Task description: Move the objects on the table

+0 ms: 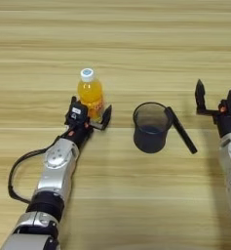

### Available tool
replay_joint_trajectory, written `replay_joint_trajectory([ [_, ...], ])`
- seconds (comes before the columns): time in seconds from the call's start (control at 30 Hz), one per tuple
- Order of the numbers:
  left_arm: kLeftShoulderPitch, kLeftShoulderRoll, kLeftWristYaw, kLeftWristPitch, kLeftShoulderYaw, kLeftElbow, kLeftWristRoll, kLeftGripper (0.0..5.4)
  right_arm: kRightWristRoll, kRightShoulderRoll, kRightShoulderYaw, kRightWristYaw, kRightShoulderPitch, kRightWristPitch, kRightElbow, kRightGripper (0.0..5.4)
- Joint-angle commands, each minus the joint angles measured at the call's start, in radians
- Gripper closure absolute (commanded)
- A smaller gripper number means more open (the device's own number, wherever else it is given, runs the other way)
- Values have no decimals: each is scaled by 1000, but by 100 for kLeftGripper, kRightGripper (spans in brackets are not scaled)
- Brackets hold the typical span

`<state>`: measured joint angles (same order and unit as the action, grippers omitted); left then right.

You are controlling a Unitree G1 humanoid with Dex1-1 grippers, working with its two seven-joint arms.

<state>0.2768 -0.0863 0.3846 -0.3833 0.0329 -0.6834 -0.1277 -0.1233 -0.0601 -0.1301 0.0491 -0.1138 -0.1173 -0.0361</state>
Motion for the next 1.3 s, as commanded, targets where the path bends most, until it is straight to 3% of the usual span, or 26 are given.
replay_joint_trajectory([
  [0.03,14,12,22,-22,5,-11,-16,121,-2,2,-2,-7,-5,14,15,0],
  [0.3,6,23,68,-30,16,19,-58,197,-1,3,-1,-7,-3,15,13,0],
  [0.87,-75,18,56,12,-5,277,-53,202,19,-1,33,6,22,10,82,0],
  [1.13,-129,6,49,69,-44,439,-29,202,52,-2,114,26,70,37,246,0],
  [1.3,-138,-4,40,90,-55,463,-15,202,102,-6,238,73,95,69,368,0],
])
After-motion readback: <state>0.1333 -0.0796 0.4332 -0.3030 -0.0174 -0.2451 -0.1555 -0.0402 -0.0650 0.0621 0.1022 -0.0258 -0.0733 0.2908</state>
